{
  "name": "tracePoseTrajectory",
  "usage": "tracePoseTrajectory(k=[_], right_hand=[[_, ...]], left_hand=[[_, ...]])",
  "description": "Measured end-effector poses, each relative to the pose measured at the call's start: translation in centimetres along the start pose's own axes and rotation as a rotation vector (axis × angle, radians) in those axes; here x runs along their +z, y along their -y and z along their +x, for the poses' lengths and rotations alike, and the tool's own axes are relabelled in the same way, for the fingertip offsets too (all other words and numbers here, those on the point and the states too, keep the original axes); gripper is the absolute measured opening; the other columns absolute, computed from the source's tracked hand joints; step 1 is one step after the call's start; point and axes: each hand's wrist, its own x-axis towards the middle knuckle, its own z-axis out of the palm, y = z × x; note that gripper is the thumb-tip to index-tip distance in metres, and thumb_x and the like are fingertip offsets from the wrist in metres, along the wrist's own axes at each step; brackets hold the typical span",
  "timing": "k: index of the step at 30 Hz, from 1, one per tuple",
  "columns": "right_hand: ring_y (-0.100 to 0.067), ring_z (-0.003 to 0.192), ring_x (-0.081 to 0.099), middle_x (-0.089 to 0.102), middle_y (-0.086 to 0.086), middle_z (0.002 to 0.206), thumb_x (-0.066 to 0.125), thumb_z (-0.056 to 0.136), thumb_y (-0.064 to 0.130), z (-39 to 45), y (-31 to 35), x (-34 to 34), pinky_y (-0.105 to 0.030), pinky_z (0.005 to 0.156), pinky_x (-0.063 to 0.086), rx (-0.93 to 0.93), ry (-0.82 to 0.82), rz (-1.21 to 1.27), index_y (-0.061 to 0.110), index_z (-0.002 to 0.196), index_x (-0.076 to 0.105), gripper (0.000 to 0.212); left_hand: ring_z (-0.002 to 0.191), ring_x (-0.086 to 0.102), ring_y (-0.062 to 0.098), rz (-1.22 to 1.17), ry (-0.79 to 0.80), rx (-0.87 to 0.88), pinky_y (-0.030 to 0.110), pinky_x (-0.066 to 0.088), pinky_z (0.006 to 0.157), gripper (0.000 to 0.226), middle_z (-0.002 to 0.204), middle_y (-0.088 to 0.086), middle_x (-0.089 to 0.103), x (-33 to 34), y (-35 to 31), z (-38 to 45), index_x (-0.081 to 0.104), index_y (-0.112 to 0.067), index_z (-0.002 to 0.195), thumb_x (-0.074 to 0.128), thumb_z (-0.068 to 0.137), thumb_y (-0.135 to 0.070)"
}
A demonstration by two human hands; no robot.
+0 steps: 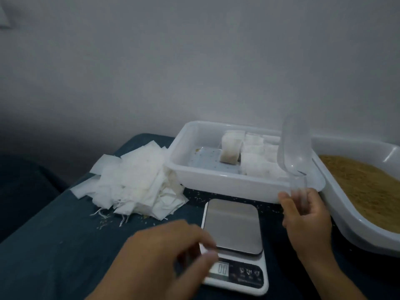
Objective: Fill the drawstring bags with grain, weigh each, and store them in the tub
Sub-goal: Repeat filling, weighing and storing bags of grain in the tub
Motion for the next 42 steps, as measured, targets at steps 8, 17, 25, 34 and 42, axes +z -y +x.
tracePoseTrajectory(k=[8,17,25,34,42], right_hand=[[-0.035,0.062,0.065,0.065,-0.002,0.063,0.075,0.092,0.041,0.3,-0.8,0.4,-0.042,0.051,0.053,0.046,-0.017,-0.029,0.025,0.086,0.06,0.023],[-0.032,0.057,0.062,0.063,-0.008,0.062,0.075,0.094,0.036,0.3,-0.9,0.4,-0.04,0.05,0.053,0.037,-0.012,-0.025,0.025,0.084,0.059,0.022],[-0.021,0.05,0.06,0.063,-0.007,0.06,0.074,0.094,0.037,0.3,-1.0,0.1,-0.043,0.048,0.052,0.013,0.013,-0.013,0.023,0.084,0.058,0.024],[-0.016,0.048,0.06,0.064,-0.005,0.06,0.073,0.091,0.047,0.2,-1.1,0.0,-0.044,0.056,0.058,-0.009,0.02,0.006,0.026,0.086,0.06,0.025],[-0.013,0.05,0.06,0.063,-0.006,0.064,0.068,0.095,0.041,-0.1,0.6,0.1,-0.034,0.052,0.051,0.002,0.117,0.1,0.03,0.088,0.061,0.015]], left_hand=[[0.103,0.05,0.011,0.219,-0.215,-0.55,0.032,0.048,0.082,0.029,0.109,-0.008,0.057,1.1,11.6,3.3,0.061,-0.032,0.123,0.064,0.097,-0.043],[0.127,0.05,0.023,0.153,-0.144,-0.581,0.04,0.045,0.102,0.052,0.141,0.002,0.056,3.1,13.9,5.9,0.051,-0.029,0.144,0.061,0.097,-0.051],[0.112,0.06,0.018,0.126,-0.164,-0.579,0.033,0.047,0.094,0.031,0.125,-0.002,0.065,3.7,14.8,6.8,0.065,-0.026,0.128,0.058,0.101,-0.039],[0.091,0.067,0.011,0.062,-0.444,-0.499,0.03,0.054,0.084,0.014,0.099,-0.012,0.073,2.4,13.0,7.1,0.073,-0.024,0.108,0.065,0.097,-0.02],[0.087,0.07,0.002,-0.608,-0.54,-0.343,0.009,0.051,0.07,0.014,0.09,-0.022,0.073,1.9,4.7,9.6,0.071,-0.037,0.096,0.077,0.091,-0.026]])
